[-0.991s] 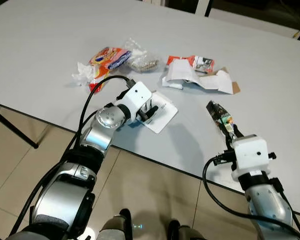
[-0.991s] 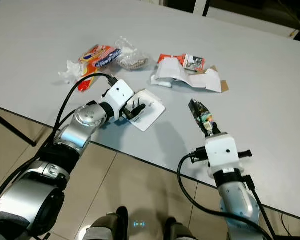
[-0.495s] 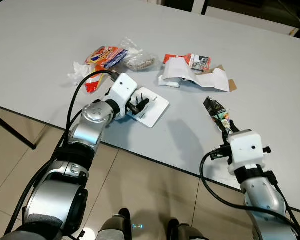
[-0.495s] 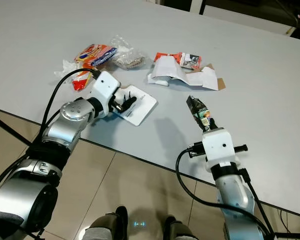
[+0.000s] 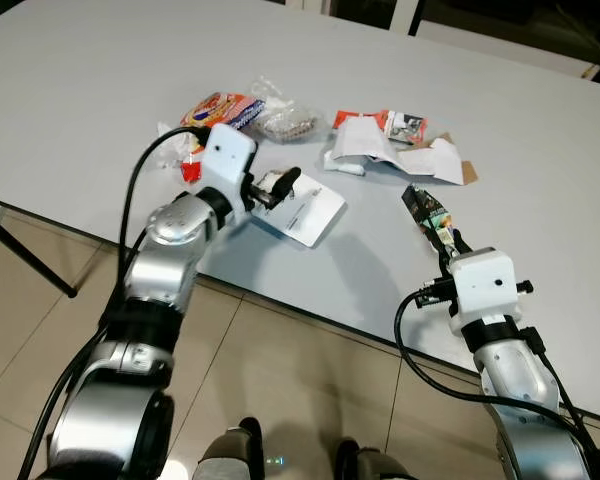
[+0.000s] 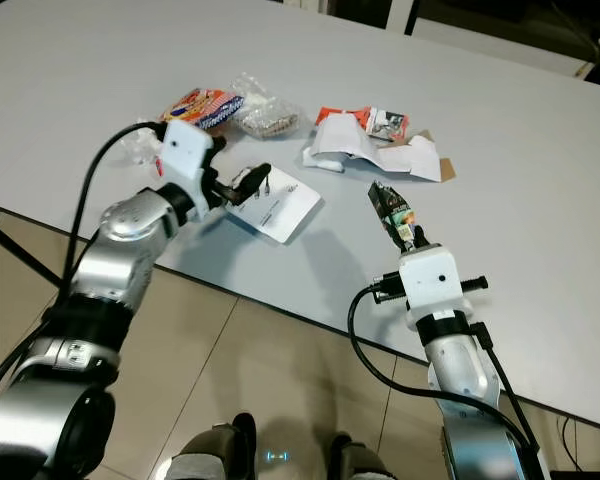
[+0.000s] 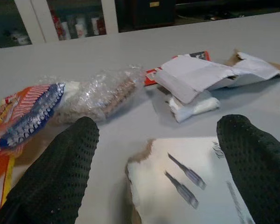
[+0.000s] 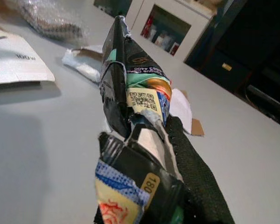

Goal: Picking trash to rubbish bin

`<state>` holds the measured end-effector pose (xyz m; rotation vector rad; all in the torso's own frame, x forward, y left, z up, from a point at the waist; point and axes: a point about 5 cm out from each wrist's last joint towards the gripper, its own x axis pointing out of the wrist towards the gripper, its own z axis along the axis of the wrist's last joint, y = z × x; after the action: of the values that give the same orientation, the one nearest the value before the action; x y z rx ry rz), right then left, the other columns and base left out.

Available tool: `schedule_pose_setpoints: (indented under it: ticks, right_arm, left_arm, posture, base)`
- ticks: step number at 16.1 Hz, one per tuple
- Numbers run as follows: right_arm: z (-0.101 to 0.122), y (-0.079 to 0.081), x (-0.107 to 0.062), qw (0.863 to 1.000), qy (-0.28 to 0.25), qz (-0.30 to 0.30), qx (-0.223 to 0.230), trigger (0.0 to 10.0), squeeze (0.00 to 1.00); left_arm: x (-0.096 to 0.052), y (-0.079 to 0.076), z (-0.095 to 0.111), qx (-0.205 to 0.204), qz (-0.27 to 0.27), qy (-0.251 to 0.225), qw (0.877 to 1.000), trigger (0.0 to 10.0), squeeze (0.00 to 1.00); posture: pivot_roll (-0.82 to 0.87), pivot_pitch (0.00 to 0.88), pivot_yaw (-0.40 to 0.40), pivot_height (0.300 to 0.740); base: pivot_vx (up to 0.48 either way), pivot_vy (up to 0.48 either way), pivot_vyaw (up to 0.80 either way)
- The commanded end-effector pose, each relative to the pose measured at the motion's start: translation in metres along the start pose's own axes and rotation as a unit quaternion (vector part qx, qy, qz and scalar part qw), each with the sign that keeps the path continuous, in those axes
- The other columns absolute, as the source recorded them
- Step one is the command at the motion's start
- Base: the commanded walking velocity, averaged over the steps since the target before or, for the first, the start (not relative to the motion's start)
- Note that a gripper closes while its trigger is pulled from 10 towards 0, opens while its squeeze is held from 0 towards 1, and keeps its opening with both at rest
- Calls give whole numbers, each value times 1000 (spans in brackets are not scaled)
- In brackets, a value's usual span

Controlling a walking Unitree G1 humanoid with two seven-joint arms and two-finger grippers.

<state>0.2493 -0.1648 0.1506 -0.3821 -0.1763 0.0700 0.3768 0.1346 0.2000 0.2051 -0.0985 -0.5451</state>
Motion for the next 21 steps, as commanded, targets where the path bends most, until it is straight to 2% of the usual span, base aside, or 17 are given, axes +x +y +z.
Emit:
schedule_pose_setpoints:
  ticks: [1,2,3,4,5,7,10,12,16,18,20,21]
  right_arm:
    - [-4,-3,0,1000,4,-4,0,10000,0]
    - [-4,-3,1,1000,4,-3,0,10000,0]
    - [-5,-4,2,1000,3,-3,0,10000,0]
    - [-6,-5,3,1000,3,-3,-1,10000,0]
    - [-6,-5,4,1000,2,-2,-1,10000,0]
    - [-6,-7,7,1000,-1,1,-3,10000,0]
    - [-6,-9,9,1000,-4,4,-6,10000,0]
    - [-7,-11,11,1000,-5,3,-8,10000,0]
    - [-6,-12,12,1000,-7,1,-9,10000,0]
    - [-6,-14,11,1000,-7,-1,-11,10000,0]
    - [-7,-18,8,1000,-5,-6,-15,10000,0]
    - [-7,-20,7,1000,-3,-8,-17,10000,0]
  left_arm:
    - [-7,8,-8,-11,14,16,1000,10000,0]
    - [-10,11,-10,-10,19,19,1000,10000,0]
    - [-24,19,-23,-3,35,45,998,10000,0]
    - [-28,19,-28,-7,35,52,998,10000,0]
    - [-33,15,-35,-9,36,60,998,10000,0]
    - [-44,-3,-51,-26,27,59,998,10000,0]
    - [-51,-13,-59,21,3,59,998,10000,0]
    - [-48,-16,-62,27,6,62,998,10000,0]
    - [-36,-25,-62,-10,21,44,999,10000,0]
    - [-31,-20,-64,-44,60,39,997,10000,0]
    - [-31,-11,-65,-51,90,38,994,10000,0]
    - [-32,-1,-64,-52,117,33,991,10000,0]
  posture:
    - [192,162,-41,740]
    - [195,161,-42,740]
    - [208,162,-44,740]
    - [213,162,-45,740]
    - [215,162,-46,740]
    - [222,161,-60,740]
    - [222,156,-69,740]
    - [219,153,-75,740]
    - [201,141,-77,740]
    - [189,136,-77,740]
    - [180,132,-78,740]
    - [171,130,-78,740]
  base:
    - [0,0,0]
    - [0,0,0]
    - [0,0,0]
    - [0,0,0]
    - [0,0,0]
    - [0,0,0]
    - [0,0,0]
    - [0,0,0]
    - [0,0,0]
    - [0,0,0]
    - [0,0,0]
    - [0,0,0]
